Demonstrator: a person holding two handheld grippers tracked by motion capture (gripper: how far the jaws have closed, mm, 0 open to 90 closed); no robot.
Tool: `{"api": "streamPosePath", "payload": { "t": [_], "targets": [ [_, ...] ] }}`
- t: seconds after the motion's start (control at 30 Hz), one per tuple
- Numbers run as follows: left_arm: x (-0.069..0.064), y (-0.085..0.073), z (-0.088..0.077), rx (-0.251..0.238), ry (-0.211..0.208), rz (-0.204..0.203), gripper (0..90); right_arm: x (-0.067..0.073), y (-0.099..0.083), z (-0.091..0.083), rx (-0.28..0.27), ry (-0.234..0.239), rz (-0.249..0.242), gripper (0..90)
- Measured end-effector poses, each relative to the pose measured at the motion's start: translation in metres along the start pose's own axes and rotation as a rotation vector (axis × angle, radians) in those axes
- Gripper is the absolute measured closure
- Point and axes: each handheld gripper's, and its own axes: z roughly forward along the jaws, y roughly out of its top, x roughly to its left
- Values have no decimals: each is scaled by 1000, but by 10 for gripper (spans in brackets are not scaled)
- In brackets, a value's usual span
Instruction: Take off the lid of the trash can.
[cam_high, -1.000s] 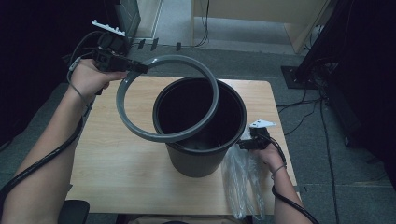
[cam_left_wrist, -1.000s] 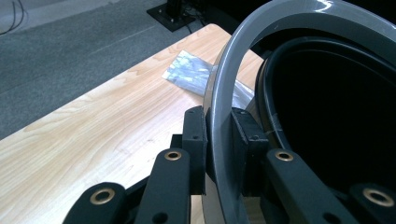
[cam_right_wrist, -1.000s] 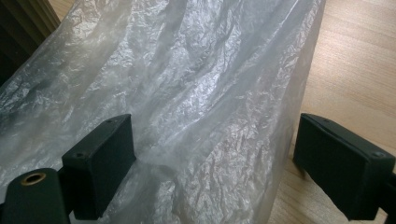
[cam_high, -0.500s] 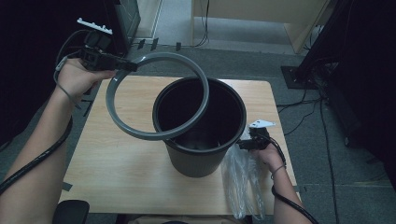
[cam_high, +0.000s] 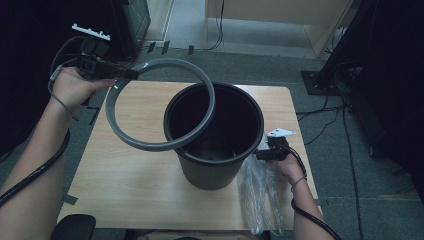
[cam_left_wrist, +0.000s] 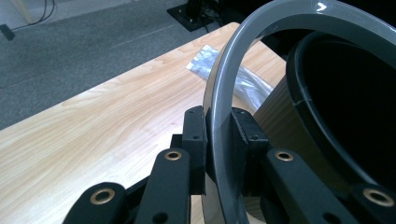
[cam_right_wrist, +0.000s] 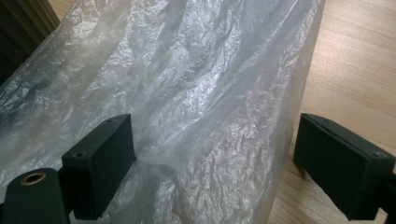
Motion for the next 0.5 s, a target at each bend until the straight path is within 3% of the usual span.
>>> {"api": "streamPosePath", "payload": {
  "t": [0.5],
  "targets": [
    [12, -18, -13, -3, 20, -34, 772, 0, 0, 0, 2, -4, -8, 118]
  ]
}}
